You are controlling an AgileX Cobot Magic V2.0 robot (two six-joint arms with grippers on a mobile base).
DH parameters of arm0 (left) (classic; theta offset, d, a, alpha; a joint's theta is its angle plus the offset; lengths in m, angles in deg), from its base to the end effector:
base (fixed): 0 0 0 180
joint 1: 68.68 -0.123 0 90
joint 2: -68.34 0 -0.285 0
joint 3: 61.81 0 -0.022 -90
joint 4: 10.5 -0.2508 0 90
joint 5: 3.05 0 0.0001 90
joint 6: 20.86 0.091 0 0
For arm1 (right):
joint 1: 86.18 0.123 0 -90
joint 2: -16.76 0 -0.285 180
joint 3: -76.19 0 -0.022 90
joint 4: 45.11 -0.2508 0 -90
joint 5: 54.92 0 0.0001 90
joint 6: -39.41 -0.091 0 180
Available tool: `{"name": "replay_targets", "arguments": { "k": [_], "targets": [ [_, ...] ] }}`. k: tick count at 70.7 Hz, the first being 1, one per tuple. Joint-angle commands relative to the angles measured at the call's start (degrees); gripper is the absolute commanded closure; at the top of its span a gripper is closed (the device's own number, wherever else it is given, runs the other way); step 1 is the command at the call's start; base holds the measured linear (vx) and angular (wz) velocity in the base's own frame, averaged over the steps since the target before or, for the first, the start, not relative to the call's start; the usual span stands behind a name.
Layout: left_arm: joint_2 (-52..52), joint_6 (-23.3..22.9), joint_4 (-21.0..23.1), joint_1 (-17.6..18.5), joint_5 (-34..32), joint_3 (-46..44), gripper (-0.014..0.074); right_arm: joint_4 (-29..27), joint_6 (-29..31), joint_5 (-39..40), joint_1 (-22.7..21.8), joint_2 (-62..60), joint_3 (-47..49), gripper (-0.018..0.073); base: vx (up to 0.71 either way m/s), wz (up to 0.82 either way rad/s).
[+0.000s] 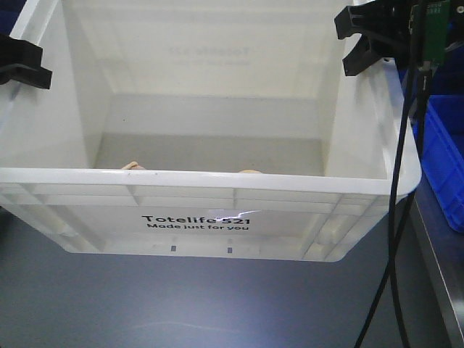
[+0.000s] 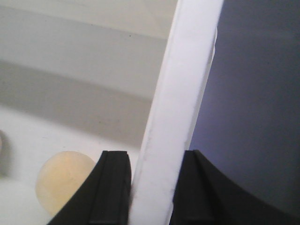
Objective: Place moving items into box and shelve
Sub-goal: 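Keep gripping the crate rims as the base drives alongside the blue-bin shelf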
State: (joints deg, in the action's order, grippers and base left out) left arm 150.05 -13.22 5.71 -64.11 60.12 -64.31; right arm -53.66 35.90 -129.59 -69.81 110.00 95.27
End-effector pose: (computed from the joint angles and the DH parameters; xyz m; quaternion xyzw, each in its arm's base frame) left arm 0.2534 -0.0430 0.4046 0.0801 0.9339 -0.1310 0.3228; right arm 0.2824 0.0965 0.4202 -0.1079 0.9545 0.1197 0.2510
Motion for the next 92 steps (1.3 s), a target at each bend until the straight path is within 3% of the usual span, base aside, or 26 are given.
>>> {"name": "replay_targets", "arguments": {
  "k": [1,92],
  "targets": [
    [-2.5,1.2,2.5,0.3,-5.6,-2.0,0.0613,-1.2,1.9,1.4,-0.1,-3.1,2.3,0.0571,0.41,-0.09],
    [-2.5,1.2,2.5,0.3,-5.5,-2.0,0.0613,-1.2,1.9,1.4,-0.1,-3.1,2.3,0.0571,0.45,-0.06]
  ]
}}
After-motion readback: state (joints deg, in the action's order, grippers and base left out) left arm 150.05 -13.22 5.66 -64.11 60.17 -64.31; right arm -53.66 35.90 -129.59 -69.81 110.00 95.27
